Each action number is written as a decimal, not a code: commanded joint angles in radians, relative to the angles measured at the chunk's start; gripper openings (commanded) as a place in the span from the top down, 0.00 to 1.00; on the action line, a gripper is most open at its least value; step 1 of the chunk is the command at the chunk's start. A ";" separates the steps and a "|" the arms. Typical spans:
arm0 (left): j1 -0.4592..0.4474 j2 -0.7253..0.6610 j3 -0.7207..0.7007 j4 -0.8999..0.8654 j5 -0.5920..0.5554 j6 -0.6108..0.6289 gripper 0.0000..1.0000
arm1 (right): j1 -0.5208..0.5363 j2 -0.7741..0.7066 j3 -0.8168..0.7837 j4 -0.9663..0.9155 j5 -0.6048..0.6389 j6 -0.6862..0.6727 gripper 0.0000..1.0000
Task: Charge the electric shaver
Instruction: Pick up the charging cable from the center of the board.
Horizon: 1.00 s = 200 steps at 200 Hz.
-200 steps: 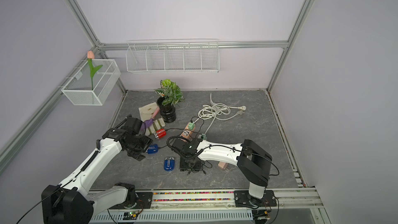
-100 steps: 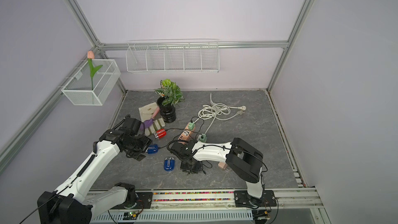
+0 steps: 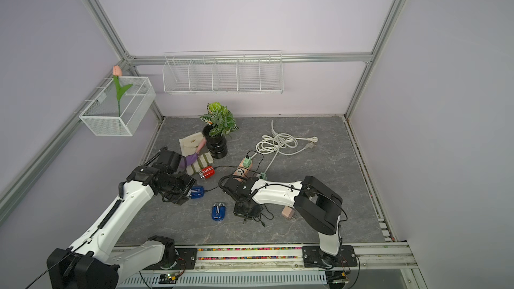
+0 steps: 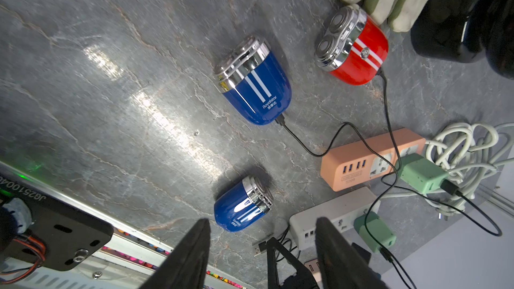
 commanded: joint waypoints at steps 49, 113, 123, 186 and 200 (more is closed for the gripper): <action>-0.003 0.019 0.011 0.283 0.190 0.070 0.50 | -0.131 -0.330 0.067 -0.115 -0.078 -0.189 0.93; -0.004 0.137 0.235 0.458 0.404 0.171 0.57 | -0.368 -0.407 0.263 -0.011 -0.517 -0.412 0.93; -0.008 0.146 0.254 0.523 0.450 0.164 0.57 | -0.402 -0.402 0.281 0.022 -0.592 -0.440 0.93; -0.081 0.254 0.429 0.622 0.635 0.227 0.56 | -0.580 -0.257 0.380 0.179 -0.992 -0.515 0.94; -0.106 0.264 0.455 0.619 0.631 0.238 0.54 | -0.599 -0.211 0.404 0.163 -1.025 -0.531 0.93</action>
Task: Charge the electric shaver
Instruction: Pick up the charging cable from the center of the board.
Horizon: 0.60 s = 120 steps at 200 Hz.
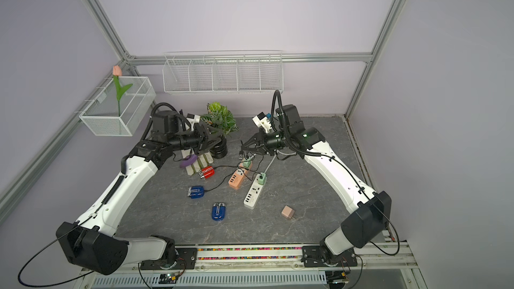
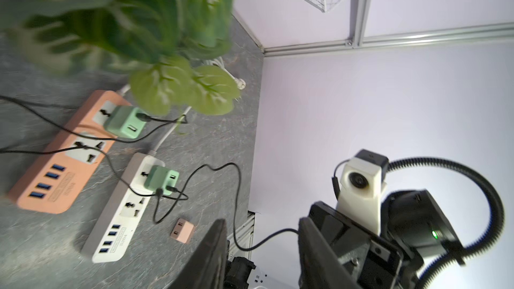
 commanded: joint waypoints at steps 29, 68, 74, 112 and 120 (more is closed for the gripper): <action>-0.061 0.048 0.072 0.022 0.075 0.045 0.50 | -0.047 0.137 0.072 0.015 -0.182 -0.108 0.93; -0.081 0.103 0.089 -0.027 0.089 0.057 0.50 | -0.060 0.189 0.090 0.015 -0.192 -0.131 0.93; -0.084 0.113 0.094 -0.034 0.088 0.059 0.50 | -0.062 0.193 0.090 0.015 -0.190 -0.133 0.93; -0.097 0.170 0.126 -0.025 0.081 0.042 0.52 | -0.062 0.201 0.087 0.015 -0.194 -0.135 0.93; -0.101 0.180 0.135 -0.014 0.084 0.033 0.53 | -0.062 0.201 0.086 0.014 -0.195 -0.135 0.93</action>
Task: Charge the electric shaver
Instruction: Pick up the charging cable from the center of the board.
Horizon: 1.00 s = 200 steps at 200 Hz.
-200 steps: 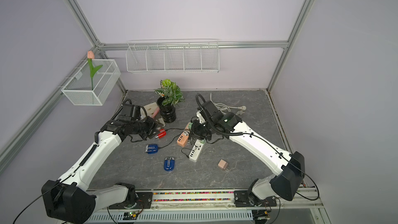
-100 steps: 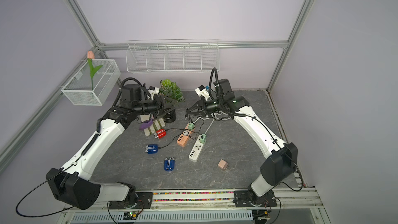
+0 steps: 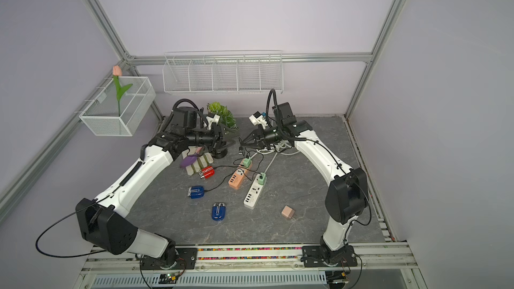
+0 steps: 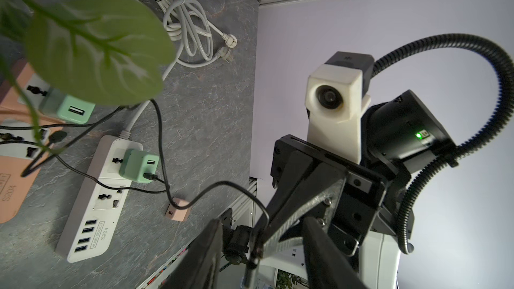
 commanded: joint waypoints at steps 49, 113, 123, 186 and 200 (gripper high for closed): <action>-0.029 0.046 0.049 0.025 0.020 -0.012 0.59 | -0.007 0.007 0.005 0.015 -0.004 -0.026 0.93; -0.041 0.044 0.028 0.017 0.014 -0.010 0.68 | -0.008 0.004 -0.014 0.071 0.019 0.010 0.93; -0.042 0.044 0.024 0.021 0.012 -0.014 0.72 | -0.008 0.001 -0.020 0.074 0.020 0.009 0.93; -0.053 0.042 -0.052 0.174 -0.028 -0.186 1.00 | -0.014 -0.028 -0.080 0.145 0.111 0.041 0.93; -0.054 0.032 -0.078 0.221 -0.057 -0.242 1.00 | -0.014 -0.038 -0.097 0.168 0.139 0.047 0.93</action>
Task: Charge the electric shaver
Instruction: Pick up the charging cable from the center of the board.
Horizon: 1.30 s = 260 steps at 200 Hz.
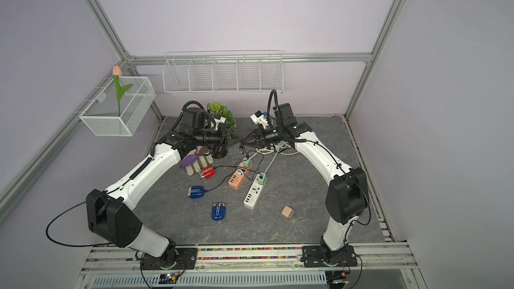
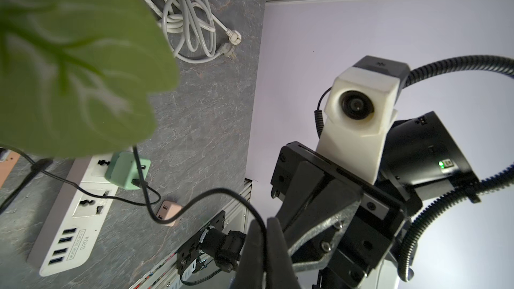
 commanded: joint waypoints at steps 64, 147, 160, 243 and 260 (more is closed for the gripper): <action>-0.012 -0.081 -0.146 0.229 -0.246 -0.382 1.00 | -0.007 -0.129 -0.166 0.240 0.211 0.121 0.46; -0.015 -0.155 -0.212 0.146 -0.565 -0.733 1.00 | 0.011 -0.395 -0.601 0.735 0.445 0.444 0.22; -0.018 -0.149 -0.193 0.112 -0.579 -0.732 1.00 | 0.018 -0.386 -0.597 0.753 0.450 0.457 0.22; -0.049 -0.121 -0.143 -0.002 -0.599 -0.698 1.00 | 0.118 -0.243 -0.372 0.538 0.466 0.552 0.37; -0.048 -0.120 -0.142 -0.005 -0.600 -0.695 1.00 | 0.129 -0.212 -0.326 0.459 0.462 0.571 0.42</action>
